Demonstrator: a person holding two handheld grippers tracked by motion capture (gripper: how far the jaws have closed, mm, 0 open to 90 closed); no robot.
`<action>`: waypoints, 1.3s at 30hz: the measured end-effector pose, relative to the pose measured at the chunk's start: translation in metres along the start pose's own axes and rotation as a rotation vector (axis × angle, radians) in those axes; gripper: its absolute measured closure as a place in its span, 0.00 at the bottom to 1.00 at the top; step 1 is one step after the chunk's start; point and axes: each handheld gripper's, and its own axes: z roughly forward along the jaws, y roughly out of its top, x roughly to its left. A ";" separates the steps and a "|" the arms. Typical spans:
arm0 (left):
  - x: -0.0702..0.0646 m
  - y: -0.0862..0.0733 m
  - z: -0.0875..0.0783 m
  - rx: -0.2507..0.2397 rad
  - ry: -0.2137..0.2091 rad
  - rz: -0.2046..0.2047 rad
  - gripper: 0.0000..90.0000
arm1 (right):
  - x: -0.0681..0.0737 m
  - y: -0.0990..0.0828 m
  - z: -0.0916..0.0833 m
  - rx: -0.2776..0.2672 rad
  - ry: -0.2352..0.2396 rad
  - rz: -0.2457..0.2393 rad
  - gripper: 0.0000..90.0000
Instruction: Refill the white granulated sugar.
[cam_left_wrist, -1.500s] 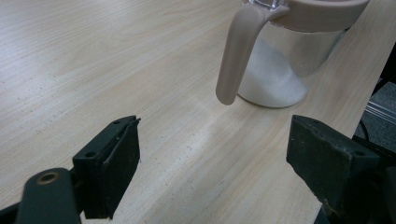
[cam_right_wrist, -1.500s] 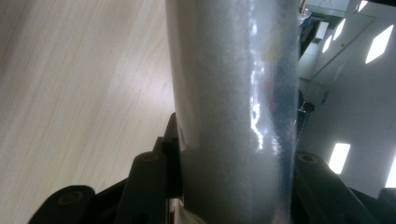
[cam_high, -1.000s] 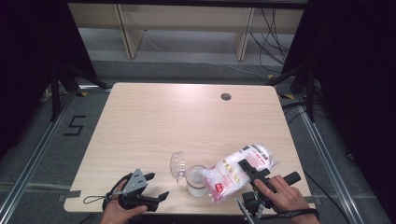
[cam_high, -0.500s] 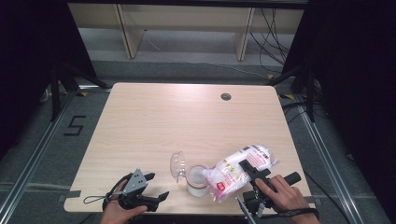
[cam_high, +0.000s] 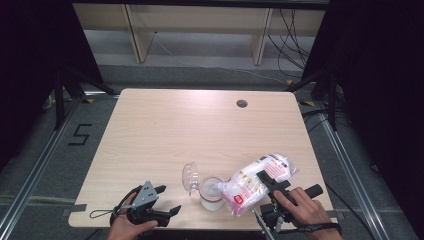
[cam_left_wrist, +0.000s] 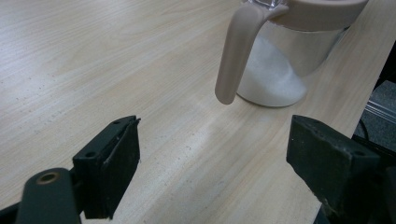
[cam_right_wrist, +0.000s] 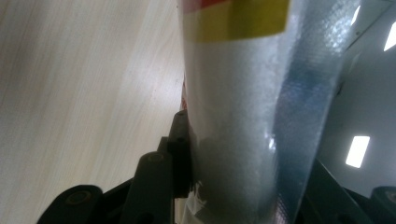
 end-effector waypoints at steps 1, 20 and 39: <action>0.000 0.000 0.000 0.000 0.000 0.000 0.19 | 0.000 0.000 0.000 0.002 0.001 0.000 0.75; 0.000 0.000 0.000 0.001 -0.001 -0.002 0.19 | -0.002 0.000 0.001 0.003 0.025 0.058 0.76; -0.001 0.000 0.001 -0.006 -0.002 -0.009 0.19 | -0.004 0.000 0.004 0.020 0.035 0.075 0.77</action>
